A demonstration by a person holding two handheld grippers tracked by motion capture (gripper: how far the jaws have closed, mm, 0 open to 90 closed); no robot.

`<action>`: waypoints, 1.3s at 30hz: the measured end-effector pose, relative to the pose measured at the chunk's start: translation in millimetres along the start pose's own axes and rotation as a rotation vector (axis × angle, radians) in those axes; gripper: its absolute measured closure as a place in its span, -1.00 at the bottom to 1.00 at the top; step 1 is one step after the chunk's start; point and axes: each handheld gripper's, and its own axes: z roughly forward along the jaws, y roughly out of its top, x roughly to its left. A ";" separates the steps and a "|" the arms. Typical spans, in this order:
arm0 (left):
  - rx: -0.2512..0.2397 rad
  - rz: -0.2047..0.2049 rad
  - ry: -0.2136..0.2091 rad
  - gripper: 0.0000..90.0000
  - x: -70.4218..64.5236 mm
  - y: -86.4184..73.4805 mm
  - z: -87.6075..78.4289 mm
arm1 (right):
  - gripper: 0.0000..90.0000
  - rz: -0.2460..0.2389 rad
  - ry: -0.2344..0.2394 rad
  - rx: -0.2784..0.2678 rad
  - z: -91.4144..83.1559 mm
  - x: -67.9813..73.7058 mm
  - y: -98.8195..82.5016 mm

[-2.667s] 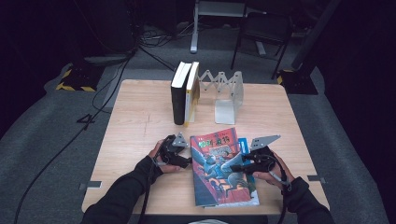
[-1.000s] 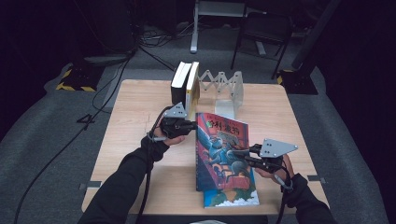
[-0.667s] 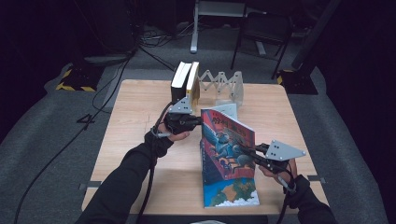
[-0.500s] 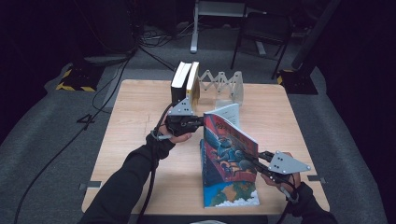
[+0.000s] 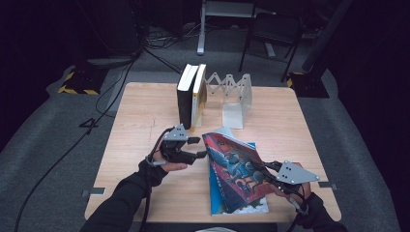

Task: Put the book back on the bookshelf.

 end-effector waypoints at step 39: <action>-0.182 0.061 0.057 0.31 -20.8 58.2 20.1 | 0.80 0.084 -0.025 -0.094 -2.3 -21.9 7.9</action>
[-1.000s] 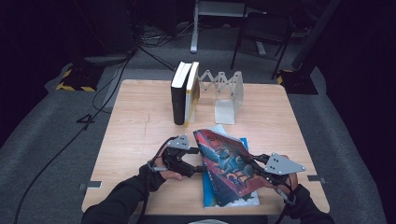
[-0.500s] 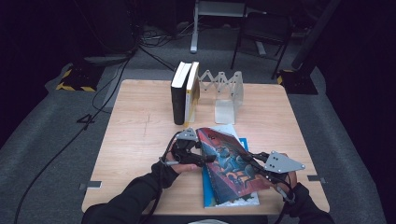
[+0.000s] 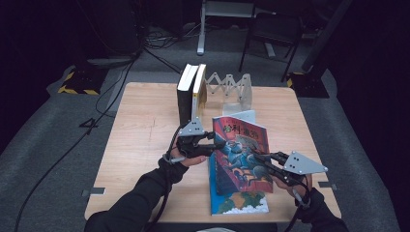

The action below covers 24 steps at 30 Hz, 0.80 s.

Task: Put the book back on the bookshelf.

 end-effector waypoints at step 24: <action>-0.094 0.209 -0.052 0.60 -36.7 3.6 -33.5 | 0.31 0.006 -0.074 0.011 -17.5 -1.8 -9.4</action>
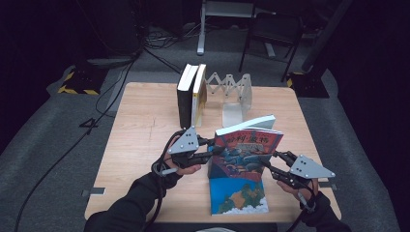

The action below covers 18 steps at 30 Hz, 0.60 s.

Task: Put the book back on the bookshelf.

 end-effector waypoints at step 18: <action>-0.010 -0.041 -0.032 0.61 -12.4 -22.7 -0.6 | -0.04 0.099 0.029 0.041 13.7 -6.4 -5.8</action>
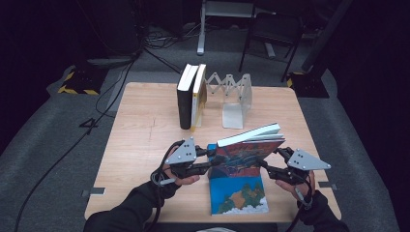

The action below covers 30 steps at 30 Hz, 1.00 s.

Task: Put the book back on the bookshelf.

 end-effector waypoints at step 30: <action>0.100 -0.038 0.122 0.49 -7.5 -36.3 39.0 | 0.05 0.025 0.072 0.045 15.7 -4.9 -12.7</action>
